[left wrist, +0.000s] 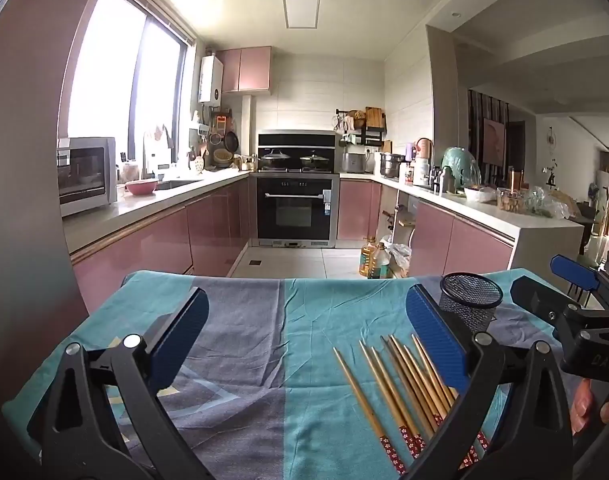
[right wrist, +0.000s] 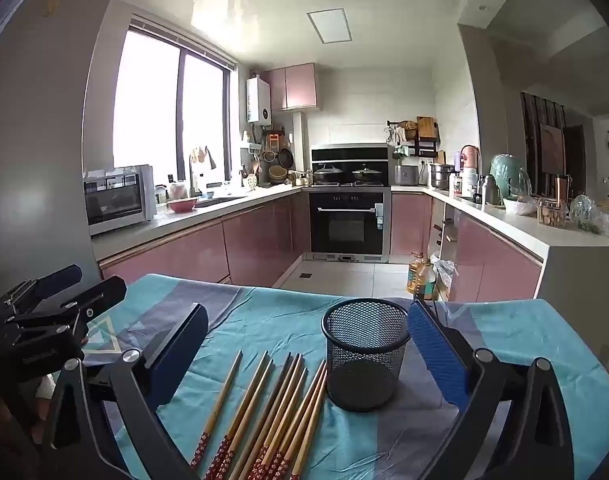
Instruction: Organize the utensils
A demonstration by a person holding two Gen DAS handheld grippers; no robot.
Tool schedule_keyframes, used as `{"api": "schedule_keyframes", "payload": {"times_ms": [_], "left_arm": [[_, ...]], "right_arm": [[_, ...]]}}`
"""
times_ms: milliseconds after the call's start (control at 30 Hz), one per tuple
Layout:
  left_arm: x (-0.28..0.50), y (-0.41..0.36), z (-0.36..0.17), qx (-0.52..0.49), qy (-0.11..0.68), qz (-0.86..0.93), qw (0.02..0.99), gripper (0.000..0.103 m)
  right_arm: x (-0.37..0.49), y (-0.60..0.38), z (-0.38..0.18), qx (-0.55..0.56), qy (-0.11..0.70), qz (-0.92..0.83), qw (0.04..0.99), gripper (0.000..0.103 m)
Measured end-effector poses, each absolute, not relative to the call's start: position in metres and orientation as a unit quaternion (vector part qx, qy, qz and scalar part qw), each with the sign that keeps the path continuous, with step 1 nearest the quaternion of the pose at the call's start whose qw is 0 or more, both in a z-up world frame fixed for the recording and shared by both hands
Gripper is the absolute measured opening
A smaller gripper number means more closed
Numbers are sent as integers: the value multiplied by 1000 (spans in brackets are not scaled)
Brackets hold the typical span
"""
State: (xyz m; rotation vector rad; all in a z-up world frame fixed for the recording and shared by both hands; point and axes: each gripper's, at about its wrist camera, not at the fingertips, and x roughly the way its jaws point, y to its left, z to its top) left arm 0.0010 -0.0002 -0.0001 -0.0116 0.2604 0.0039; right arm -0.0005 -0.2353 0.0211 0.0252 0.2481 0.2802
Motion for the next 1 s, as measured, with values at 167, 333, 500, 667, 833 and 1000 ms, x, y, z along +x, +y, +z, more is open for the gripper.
{"api": "schedule_keyframes", "payload": {"times_ms": [167, 333, 500, 667, 833, 1000], "left_arm": [[3, 1, 2, -5, 121, 4, 993, 97], [-13, -8, 8, -3, 99, 6, 995, 97], [-13, -2, 5, -8, 91, 8, 996, 97], [-16, -3, 8, -6, 88, 7, 996, 97], [-16, -2, 7, -7, 87, 8, 996, 97], [-16, -3, 8, -7, 85, 7, 996, 97]], "right_arm": [[1, -232, 22, 2, 112, 140, 984, 97], [-5, -233, 22, 8, 103, 141, 985, 97], [-6, -236, 21, 12, 106, 143, 984, 97], [-5, -236, 20, 13, 104, 143, 984, 97], [-6, -236, 21, 14, 104, 145, 984, 97], [-6, -235, 21, 14, 104, 145, 984, 97]]}}
